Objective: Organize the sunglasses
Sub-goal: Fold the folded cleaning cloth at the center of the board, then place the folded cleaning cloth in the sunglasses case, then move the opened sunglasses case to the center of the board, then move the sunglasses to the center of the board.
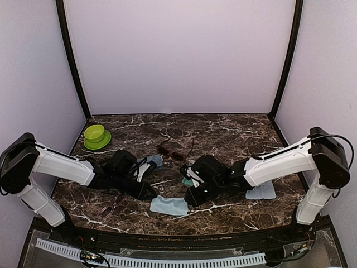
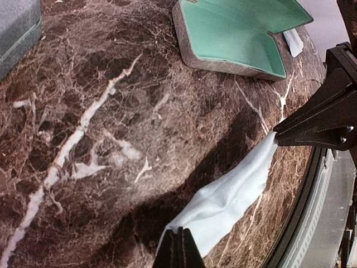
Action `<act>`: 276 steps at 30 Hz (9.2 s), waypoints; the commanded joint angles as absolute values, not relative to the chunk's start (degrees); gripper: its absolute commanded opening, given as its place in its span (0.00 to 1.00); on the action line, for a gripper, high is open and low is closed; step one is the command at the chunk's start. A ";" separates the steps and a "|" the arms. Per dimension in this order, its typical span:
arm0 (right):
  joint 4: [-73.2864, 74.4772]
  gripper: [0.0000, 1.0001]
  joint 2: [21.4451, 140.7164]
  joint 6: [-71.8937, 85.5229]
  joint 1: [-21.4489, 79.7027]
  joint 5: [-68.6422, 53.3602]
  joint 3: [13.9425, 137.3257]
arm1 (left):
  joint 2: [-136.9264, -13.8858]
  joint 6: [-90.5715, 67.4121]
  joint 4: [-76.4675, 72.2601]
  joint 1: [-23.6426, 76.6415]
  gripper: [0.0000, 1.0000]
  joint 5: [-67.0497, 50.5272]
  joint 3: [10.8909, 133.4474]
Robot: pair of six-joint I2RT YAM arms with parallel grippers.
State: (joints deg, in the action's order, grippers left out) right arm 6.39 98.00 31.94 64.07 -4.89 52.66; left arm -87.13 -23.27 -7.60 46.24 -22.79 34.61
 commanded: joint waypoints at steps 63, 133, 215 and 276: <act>18.98 0.00 81.69 40.26 57.30 18.54 43.78 | -112.53 -19.11 -20.59 50.19 0.00 -17.45 63.64; 17.99 0.04 85.79 41.20 57.39 20.64 43.69 | -117.07 -18.26 -24.37 50.97 0.08 -15.60 64.34; 3.95 0.35 83.42 49.21 55.55 11.93 34.50 | -112.73 -24.17 -20.07 50.62 0.23 -14.54 58.06; 11.19 0.48 81.21 30.10 62.88 8.83 49.15 | -64.75 -40.56 21.82 38.93 0.60 -0.53 32.27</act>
State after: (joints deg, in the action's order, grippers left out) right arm 13.80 81.89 31.14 62.43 9.37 48.64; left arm -63.20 -39.55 26.41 40.23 5.41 34.02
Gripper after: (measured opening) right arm 0.481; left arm 0.600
